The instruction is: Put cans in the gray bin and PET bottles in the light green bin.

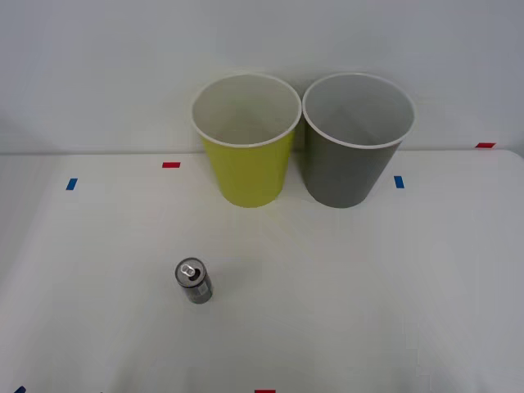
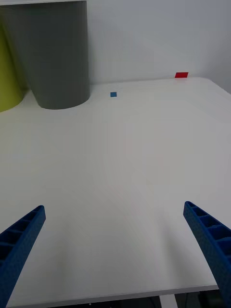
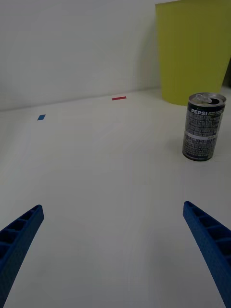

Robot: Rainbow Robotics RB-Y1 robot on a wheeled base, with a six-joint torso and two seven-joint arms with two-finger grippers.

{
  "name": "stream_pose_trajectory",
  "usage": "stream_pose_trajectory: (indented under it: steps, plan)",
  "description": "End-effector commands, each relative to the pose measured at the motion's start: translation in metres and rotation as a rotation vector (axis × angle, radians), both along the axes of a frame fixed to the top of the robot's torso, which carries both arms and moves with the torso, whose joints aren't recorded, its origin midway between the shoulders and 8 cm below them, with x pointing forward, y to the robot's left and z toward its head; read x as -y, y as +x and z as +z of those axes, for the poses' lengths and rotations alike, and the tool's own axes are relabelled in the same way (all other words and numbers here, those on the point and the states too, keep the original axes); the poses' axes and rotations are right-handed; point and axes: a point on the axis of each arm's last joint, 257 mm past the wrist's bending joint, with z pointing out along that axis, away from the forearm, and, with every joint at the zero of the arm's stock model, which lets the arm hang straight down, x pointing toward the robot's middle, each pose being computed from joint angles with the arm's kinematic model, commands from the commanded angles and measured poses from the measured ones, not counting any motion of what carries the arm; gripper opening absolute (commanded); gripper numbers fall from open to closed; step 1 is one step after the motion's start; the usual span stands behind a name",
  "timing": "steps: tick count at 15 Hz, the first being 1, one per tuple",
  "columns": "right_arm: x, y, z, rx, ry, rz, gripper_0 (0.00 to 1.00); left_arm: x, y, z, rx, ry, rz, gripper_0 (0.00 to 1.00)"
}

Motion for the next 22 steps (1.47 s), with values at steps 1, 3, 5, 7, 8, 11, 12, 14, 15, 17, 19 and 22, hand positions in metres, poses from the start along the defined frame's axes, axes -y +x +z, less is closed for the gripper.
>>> stream_pose_trajectory:
  steps: [1, 3, 5, 7, 8, 11, 12, 14, 15, 17, 19, 22]
  plan:
    - [0.0, 0.0, 0.0, 0.0, 0.0, 0.0, 1.0, 0.0, 0.0, 0.0, 0.0, 0.0, 0.0, 1.0]
    - [0.0, 0.0, 0.0, 0.0, 0.0, 0.0, 1.0, 0.0, 0.0, 0.0, 0.0, 0.0, 0.0, 1.0]
    - [0.0, 0.0, 0.0, 0.0, 0.0, 0.0, 1.0, 0.0, 0.0, 0.0, 0.0, 0.0, 0.0, 1.0]
    - [0.0, 0.0, 0.0, 0.0, 0.0, 0.0, 1.0, 0.0, 0.0, 0.0, 0.0, 0.0, 0.0, 1.0]
    - [0.0, 0.0, 0.0, 0.0, 0.0, 0.0, 1.0, 0.0, 0.0, 0.0, 0.0, 0.0, 0.0, 1.0]
    - [0.0, 0.0, 0.0, 0.0, 0.0, 0.0, 1.0, 0.0, 0.0, 0.0, 0.0, 0.0, 0.0, 1.0]
    - [0.0, 0.0, 0.0, 0.0, 0.0, 0.0, 1.0, 0.0, 0.0, 0.0, 0.0, 0.0, 0.0, 1.0]
    - [0.0, 0.0, 0.0, 0.0, 0.0, 0.0, 1.0, 0.0, 0.0, 0.0, 0.0, 0.0, 0.0, 1.0]
    - [0.0, 0.0, 0.0, 0.0, 0.0, 0.0, 1.0, 0.0, 0.0, 0.0, 0.0, 0.0, 0.0, 1.0]
    - [0.0, 0.0, 0.0, 0.0, 0.0, 0.0, 1.0, 0.0, 0.0, 0.0, 0.0, 0.0, 0.0, 1.0]
    - [0.0, 0.0, 0.0, 0.0, 0.0, 0.0, 1.0, 0.0, 0.0, 0.0, 0.0, 0.0, 0.0, 1.0]
    - [0.0, 0.0, 0.0, 0.0, 0.0, 0.0, 1.0, 0.0, 0.0, 0.0, 0.0, 0.0, 0.0, 1.0]
